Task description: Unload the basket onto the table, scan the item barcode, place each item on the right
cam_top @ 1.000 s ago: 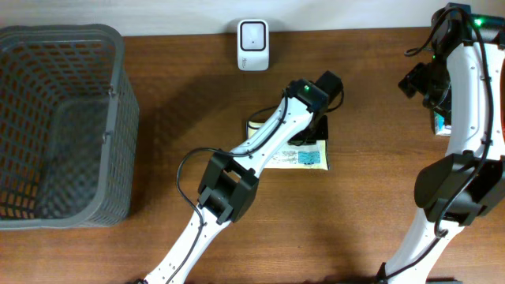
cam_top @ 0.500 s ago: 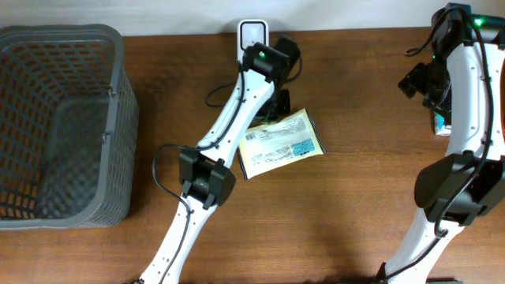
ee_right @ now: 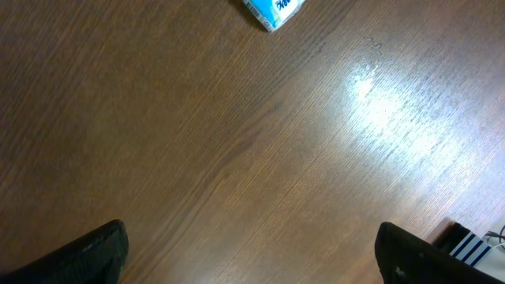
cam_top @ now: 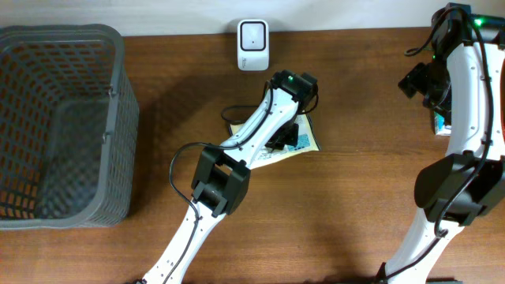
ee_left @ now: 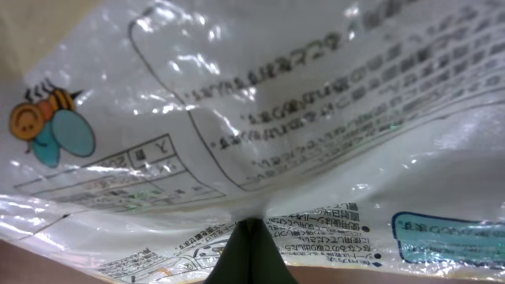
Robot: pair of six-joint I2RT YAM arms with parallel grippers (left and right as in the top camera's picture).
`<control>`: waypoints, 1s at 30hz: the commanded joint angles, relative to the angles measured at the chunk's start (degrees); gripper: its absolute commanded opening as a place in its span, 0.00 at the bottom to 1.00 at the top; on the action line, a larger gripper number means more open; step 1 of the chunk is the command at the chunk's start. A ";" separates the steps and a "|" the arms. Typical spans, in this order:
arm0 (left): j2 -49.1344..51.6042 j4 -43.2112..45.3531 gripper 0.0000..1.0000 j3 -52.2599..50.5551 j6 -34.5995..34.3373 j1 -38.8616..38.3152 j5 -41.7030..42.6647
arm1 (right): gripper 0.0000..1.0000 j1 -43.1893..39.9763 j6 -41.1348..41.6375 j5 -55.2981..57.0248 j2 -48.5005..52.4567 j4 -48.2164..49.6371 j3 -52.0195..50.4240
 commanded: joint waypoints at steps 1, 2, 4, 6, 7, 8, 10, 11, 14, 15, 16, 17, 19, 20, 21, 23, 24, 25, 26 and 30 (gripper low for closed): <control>0.13 2.62 0.00 -1.18 4.33 1.33 -4.76 | 0.99 -0.07 -0.22 0.09 0.17 0.00 -0.04; 0.13 2.69 0.00 -1.18 5.99 1.36 -4.76 | 0.99 -0.07 -0.22 0.09 0.17 0.00 -0.04; 0.13 2.60 0.00 -1.14 6.69 1.33 -6.16 | 0.99 -0.07 -0.22 0.09 0.17 0.00 -0.04; 0.13 1.40 0.00 -0.63 10.75 1.36 -8.22 | 0.99 -0.07 -0.22 0.09 0.17 0.00 -0.04; 0.13 0.35 0.00 -0.26 10.75 1.33 -9.77 | 0.99 -0.07 -0.22 0.09 0.17 0.00 -0.04; 0.13 -0.94 0.00 0.28 10.73 1.33 -11.74 | 0.99 -0.07 -0.22 0.09 0.17 0.00 -0.04; 0.13 -2.60 0.00 1.62 10.71 1.38 -14.56 | 0.98 -0.07 -0.22 0.09 0.17 0.00 -0.04; 0.07 -2.58 0.00 2.08 10.71 1.57 -14.62 | 0.99 -0.07 -0.22 0.09 0.17 0.00 -0.04; 0.07 -2.58 0.00 2.23 9.44 2.49 -13.62 | 0.99 -0.07 -0.22 0.09 0.17 0.00 -0.04; 0.07 -2.58 0.00 2.45 9.44 2.62 -13.18 | 0.99 -0.07 -0.22 0.09 0.17 0.00 -0.04; 0.07 -2.58 0.00 3.04 9.44 2.62 -12.57 | 0.99 -0.07 -0.22 0.09 0.17 0.00 -0.04; -0.15 -2.60 0.00 4.11 9.44 2.64 -10.78 | 0.99 -0.07 -0.22 0.09 0.17 0.00 -0.04; -1.90 -2.60 0.00 5.49 9.44 2.84 -7.43 | 0.99 -0.07 -0.22 0.09 0.15 0.00 -0.04; -4.15 -2.60 0.00 5.55 9.44 3.02 -6.95 | 0.99 -0.07 -0.22 0.09 0.17 0.00 -0.04; -6.78 -2.60 0.00 5.55 9.46 3.21 -6.97 | 0.99 -0.07 -0.22 0.09 0.17 0.00 -0.04; -11.47 -2.58 0.19 5.55 10.14 3.41 -7.06 | 0.99 -0.07 -0.22 0.09 0.17 0.00 -0.04; -14.88 -2.58 0.42 5.55 11.30 3.67 -7.10 | 0.99 -0.07 -0.22 0.09 0.17 0.00 -0.04; -17.31 -2.58 0.57 5.55 11.41 4.13 -7.19 | 0.99 -0.07 -0.22 0.09 0.17 0.00 -0.04; -19.93 -2.58 0.72 5.55 11.39 4.94 -7.17 | 0.99 -0.07 -0.22 0.09 0.17 0.00 -0.04; -29.59 -2.58 0.99 5.55 8.74 10.10 -6.99 | 0.99 -0.07 -0.22 0.09 0.17 0.00 -0.04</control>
